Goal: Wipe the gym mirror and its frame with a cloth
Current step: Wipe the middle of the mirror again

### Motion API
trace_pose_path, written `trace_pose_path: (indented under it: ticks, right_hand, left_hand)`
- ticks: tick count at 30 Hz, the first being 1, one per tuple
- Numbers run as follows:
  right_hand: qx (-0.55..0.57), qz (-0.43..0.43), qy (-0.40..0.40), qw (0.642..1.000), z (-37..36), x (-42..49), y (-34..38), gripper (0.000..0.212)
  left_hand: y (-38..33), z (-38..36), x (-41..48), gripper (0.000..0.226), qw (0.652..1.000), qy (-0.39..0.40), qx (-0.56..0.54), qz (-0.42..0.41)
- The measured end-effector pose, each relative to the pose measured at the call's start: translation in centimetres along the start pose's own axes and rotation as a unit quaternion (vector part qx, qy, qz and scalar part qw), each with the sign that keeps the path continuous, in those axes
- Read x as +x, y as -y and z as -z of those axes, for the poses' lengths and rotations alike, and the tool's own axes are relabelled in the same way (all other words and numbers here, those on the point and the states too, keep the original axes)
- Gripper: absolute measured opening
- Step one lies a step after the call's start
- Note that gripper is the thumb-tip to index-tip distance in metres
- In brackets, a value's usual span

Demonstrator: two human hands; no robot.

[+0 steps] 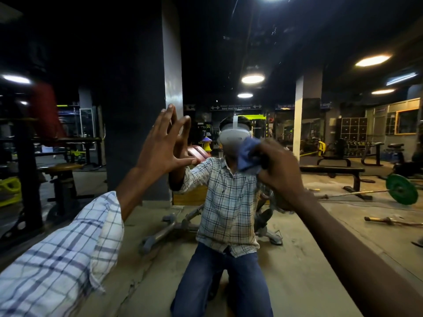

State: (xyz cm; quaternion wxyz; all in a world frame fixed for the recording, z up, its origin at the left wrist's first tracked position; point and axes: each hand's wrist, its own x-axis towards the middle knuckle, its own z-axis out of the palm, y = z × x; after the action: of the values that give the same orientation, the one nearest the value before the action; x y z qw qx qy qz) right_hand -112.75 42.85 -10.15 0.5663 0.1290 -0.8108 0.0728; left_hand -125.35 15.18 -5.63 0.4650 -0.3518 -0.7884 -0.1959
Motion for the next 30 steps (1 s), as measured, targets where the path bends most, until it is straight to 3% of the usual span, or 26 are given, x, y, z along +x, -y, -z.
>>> trace_pose_path:
  ticks: [3, 4, 5, 7, 9, 11, 14, 15, 17, 21, 23, 26, 27, 28, 30]
  right_hand:
    - [0.052, -0.137, -0.193, 0.970, 0.1, 3.2, 0.0, 0.026]
    - [0.054, -0.156, -0.222, 0.961, -0.8, 3.7, 0.5, 0.025]
    - [0.049, -0.138, -0.205, 0.968, -1.8, 3.8, 1.2, 0.028]
    - [0.015, -0.034, -0.074, 0.997, -3.3, 2.9, 2.4, 0.038]
    - [-0.022, 0.038, 0.028, 0.999, -3.0, 2.6, 2.8, 0.038]
    - [-0.021, 0.034, -0.017, 0.999, -1.9, 4.3, 2.3, 0.031]
    - [0.037, -0.090, -0.194, 0.976, -0.2, 7.6, 1.6, 0.026]
    - [0.048, -0.121, -0.220, 0.967, -0.3, 8.3, 1.6, 0.026]
    - [0.038, -0.096, -0.203, 0.974, -1.6, 8.7, 2.6, 0.025]
    - [0.019, 0.023, -0.035, 0.999, -4.0, 9.1, 5.1, 0.025]
    - [0.030, 0.029, -0.051, 0.998, -3.3, 10.9, 5.7, 0.019]
    - [0.062, -0.090, -0.214, 0.971, -2.6, 13.0, 6.1, 0.027]
    - [0.060, -0.110, -0.233, 0.965, -3.2, 13.2, 6.4, 0.026]
    - [0.051, -0.096, -0.213, 0.971, -4.1, 13.1, 7.1, 0.022]
    - [0.019, -0.001, -0.098, 0.995, -6.0, 12.5, 8.5, 0.021]
  left_hand:
    - [0.0, -0.2, 0.1, 0.118, 1.000, 0.003, -0.003, 0.000]
    - [-0.1, -0.2, 0.1, 0.118, 1.000, 0.003, -0.002, 0.002]
    - [-0.1, -0.2, 0.0, 0.117, 1.000, 0.003, 0.003, 0.004]
    - [-0.2, -0.1, 0.0, 0.118, 1.000, 0.009, 0.017, 0.002]
    - [-0.2, 0.0, -0.2, 0.119, 1.000, 0.014, 0.028, -0.004]
    - [0.0, 0.1, -0.4, 0.119, 0.999, 0.013, 0.032, -0.007]
    - [0.7, 0.2, -0.7, 0.118, 0.999, 0.005, 0.028, -0.026]
    - [1.2, 0.2, -0.7, 0.116, 0.999, 0.006, 0.035, -0.033]
    - [2.3, 0.4, -1.0, 0.115, 0.997, 0.011, 0.058, -0.044]
    - [5.1, 1.0, -1.6, 0.111, 0.996, 0.004, 0.066, -0.053]
    - [6.3, 1.1, -1.8, 0.111, 0.995, 0.002, 0.080, -0.063]
    - [7.7, 1.2, -1.9, 0.113, 0.995, -0.001, 0.081, -0.066]
    - [8.2, 1.4, -2.0, 0.114, 0.995, -0.004, 0.078, -0.064]
    - [8.8, 1.5, -2.1, 0.115, 0.995, -0.006, 0.076, -0.062]
    - [10.4, 1.9, -2.3, 0.116, 0.996, -0.003, 0.073, -0.057]
